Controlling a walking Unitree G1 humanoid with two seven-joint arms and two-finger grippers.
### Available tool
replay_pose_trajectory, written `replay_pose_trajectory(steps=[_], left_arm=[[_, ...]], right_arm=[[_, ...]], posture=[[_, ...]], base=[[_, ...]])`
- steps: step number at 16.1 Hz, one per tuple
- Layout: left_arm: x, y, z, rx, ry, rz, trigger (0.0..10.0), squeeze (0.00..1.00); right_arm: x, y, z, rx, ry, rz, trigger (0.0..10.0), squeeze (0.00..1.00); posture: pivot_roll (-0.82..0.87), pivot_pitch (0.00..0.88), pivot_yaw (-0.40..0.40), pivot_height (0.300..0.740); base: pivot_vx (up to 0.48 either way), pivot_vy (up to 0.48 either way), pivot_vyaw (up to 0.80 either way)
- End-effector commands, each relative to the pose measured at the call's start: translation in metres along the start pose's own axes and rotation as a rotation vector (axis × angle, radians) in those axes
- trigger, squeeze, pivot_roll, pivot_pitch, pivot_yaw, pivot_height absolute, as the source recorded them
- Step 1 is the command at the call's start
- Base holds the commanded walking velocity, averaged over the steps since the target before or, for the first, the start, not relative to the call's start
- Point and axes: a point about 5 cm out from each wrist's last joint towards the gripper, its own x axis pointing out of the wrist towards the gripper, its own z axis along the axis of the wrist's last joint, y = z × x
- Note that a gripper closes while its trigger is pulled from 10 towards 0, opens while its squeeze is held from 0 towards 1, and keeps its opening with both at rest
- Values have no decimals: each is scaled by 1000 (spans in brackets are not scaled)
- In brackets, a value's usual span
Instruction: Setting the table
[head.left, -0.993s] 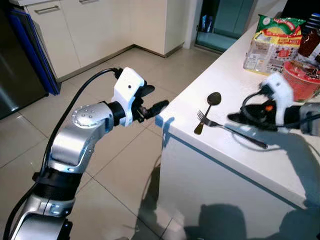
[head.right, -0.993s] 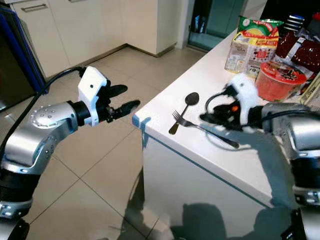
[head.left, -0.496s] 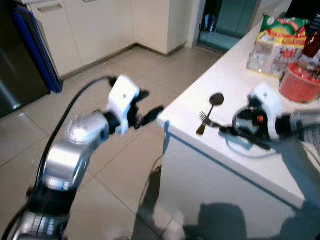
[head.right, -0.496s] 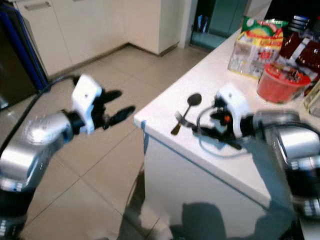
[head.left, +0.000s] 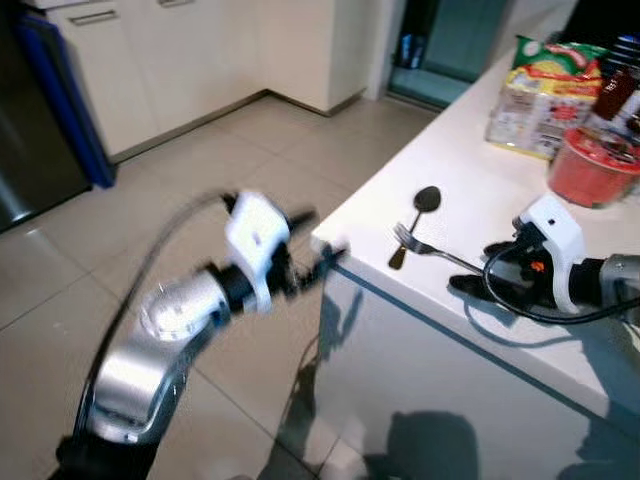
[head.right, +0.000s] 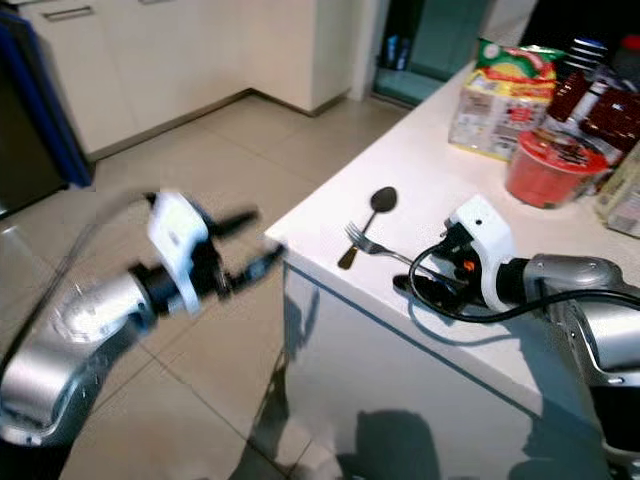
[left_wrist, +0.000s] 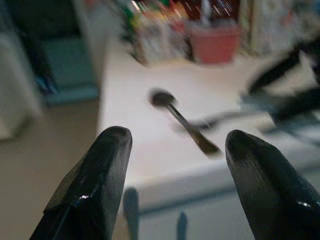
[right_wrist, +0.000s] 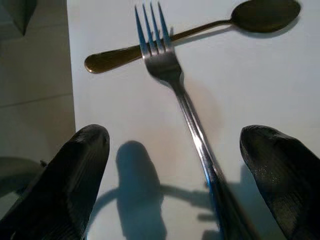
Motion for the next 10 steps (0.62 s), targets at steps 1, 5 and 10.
replay_pose_trajectory(steps=[1, 5, 10], left_arm=[[1, -4, 2, -4, -5, -49, 10000, 0], [7, -1, -2, 13, 9, -51, 10000, 0], [8, 0, -1, 2, -11, -22, 10000, 0]], right_arm=[[-4, -3, 11, -14, -59, -36, 10000, 1000], [-2, -2, 12, -43, -69, -52, 10000, 1000], [17, -3, 11, -27, -122, -142, 10000, 1000]], posture=[[-90, 0, -27, 740], [-124, 0, 16, 740], [-103, 0, 8, 740]], base=[[0, 0, 0], [0, 0, 0], [0, 0, 0]])
